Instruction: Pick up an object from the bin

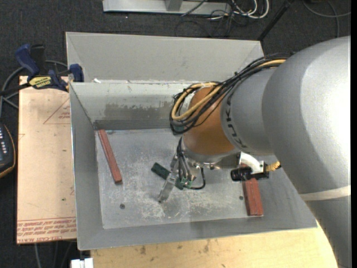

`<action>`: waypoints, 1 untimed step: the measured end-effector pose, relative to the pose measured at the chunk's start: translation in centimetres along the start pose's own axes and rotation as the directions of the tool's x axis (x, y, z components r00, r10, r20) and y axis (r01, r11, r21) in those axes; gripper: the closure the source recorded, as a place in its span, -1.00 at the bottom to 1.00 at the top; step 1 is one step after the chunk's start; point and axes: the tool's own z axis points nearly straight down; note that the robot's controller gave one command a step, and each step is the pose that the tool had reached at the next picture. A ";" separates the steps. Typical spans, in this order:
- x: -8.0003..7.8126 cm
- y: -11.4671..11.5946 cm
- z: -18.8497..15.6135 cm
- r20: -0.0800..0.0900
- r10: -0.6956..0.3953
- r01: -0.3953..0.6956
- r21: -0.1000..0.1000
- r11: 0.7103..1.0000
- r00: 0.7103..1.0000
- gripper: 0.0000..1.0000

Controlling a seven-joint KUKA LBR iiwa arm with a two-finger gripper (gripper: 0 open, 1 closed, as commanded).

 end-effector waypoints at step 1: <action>0.0 0.0 0.0 0.001 0.000 0.000 -0.001 1.000 1.000 -1.00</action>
Offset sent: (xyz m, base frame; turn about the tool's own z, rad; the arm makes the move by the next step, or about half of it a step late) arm 0.0000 0.0000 0.0000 0.0000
